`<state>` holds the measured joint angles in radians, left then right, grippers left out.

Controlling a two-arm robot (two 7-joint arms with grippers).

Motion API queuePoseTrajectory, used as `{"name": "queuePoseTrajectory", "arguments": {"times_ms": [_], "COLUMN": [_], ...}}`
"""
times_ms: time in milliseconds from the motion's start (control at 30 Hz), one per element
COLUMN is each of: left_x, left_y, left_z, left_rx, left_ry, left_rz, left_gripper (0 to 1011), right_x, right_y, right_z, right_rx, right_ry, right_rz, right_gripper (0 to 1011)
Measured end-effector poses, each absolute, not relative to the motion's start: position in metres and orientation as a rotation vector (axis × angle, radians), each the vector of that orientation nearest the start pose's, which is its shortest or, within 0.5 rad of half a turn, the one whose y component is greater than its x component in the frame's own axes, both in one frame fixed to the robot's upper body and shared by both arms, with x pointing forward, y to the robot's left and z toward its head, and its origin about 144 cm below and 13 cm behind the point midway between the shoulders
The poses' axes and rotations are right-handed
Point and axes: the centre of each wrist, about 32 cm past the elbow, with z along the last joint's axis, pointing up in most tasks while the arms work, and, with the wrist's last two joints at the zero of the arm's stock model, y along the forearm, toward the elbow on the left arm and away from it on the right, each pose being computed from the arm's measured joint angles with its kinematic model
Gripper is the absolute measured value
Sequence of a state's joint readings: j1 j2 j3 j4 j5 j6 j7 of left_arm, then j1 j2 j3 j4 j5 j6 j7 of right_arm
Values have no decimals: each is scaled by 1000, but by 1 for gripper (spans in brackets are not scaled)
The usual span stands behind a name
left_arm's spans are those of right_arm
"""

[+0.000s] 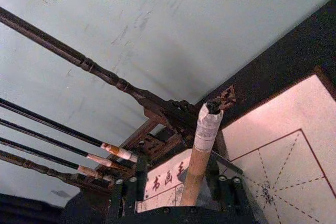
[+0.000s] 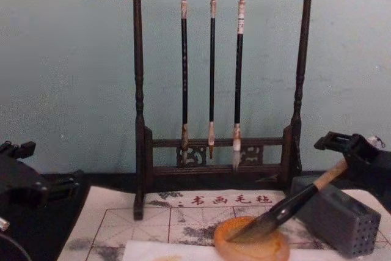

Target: Pick up the brush from the inkstone, write on the paper, then place the brush back to its original position.

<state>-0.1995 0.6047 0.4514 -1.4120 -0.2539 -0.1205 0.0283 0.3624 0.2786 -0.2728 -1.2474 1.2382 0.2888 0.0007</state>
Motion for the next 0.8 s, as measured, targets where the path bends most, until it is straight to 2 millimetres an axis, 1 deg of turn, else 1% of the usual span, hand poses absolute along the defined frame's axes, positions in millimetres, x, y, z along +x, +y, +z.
{"name": "queuePoseTrajectory", "arguments": {"times_ms": [33,100,133,167,267,333,367,800], "left_x": [489,489,489,489,489,489,489,489], "left_y": [310,310,310,310,310,310,310,310], "left_z": [1140,1140,1140,1140,1140,1140,1140,1140], "left_rx": [305,304,304,305,304,304,305,304], "left_ry": [-285,-285,-285,-285,-285,-285,-285,-285], "left_rz": [1248,1248,1248,1248,1248,1248,1248,1248], "left_gripper": [1001,1001,1001,1001,1001,1001,1001,1001], "right_x": [553,553,553,553,553,553,553,552], "right_y": [-255,-255,-255,-255,-255,-255,-255,-256], "right_z": [1164,1164,1164,1164,1164,1164,1164,1164], "right_rx": [372,372,372,372,372,372,372,370], "right_ry": [922,921,921,921,921,921,921,918], "right_rz": [-1186,-1186,-1186,-1186,-1186,-1186,-1186,-1185], "right_gripper": [706,785,797,840,921,957,1000,1000]}}
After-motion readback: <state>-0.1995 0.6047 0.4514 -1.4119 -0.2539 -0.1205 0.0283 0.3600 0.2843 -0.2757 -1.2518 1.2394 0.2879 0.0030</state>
